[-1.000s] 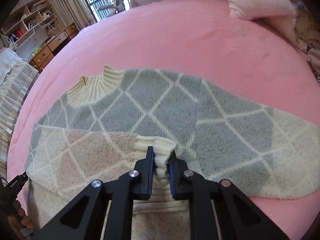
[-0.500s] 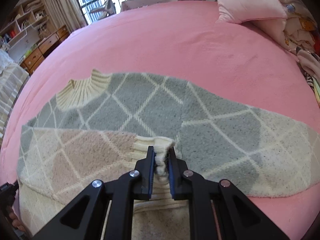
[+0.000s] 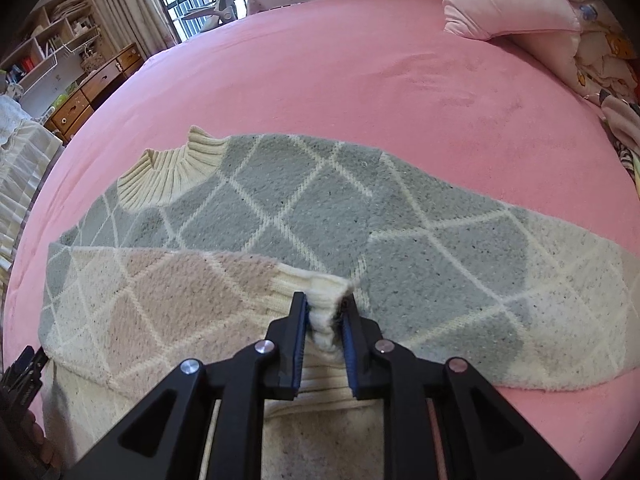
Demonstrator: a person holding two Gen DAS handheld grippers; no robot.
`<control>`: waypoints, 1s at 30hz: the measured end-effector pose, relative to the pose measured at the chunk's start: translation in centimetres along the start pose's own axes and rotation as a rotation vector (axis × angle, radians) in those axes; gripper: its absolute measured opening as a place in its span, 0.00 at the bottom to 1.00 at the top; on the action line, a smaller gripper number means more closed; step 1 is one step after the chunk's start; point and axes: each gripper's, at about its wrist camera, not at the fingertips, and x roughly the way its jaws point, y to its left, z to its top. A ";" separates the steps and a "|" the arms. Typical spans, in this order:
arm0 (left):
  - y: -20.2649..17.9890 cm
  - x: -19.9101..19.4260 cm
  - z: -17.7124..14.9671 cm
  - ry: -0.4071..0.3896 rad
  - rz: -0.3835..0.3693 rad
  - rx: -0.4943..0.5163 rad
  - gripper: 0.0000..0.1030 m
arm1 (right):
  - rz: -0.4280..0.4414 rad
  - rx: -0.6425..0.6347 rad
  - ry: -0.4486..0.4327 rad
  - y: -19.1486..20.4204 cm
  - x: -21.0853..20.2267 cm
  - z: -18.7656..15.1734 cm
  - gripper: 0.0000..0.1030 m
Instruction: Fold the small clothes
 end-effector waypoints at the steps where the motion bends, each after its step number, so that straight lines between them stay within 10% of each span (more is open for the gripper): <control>1: -0.3 0.3 0.1 0.001 0.003 0.010 0.68 | 0.002 0.000 0.000 0.0 0.0 0.0 0.17; 8: 0.2 1.4 0.2 0.006 -0.040 0.004 0.63 | -0.001 -0.010 0.002 0.0 0.1 -0.1 0.18; 10: 0.8 1.7 0.3 -0.002 -0.082 -0.025 0.33 | 0.000 -0.012 0.001 0.0 0.2 -0.1 0.18; 13: 2.2 1.4 0.3 -0.023 -0.155 -0.140 0.19 | -0.002 -0.018 0.004 0.1 0.4 -0.1 0.18; 22: 5.5 3.3 -1.4 0.012 -0.262 -0.373 0.14 | -0.036 -0.032 0.016 0.5 1.5 -0.3 0.15; 30: 5.1 3.2 -1.3 0.036 -0.242 -0.327 0.17 | -0.078 -0.046 0.028 0.7 2.4 -0.5 0.17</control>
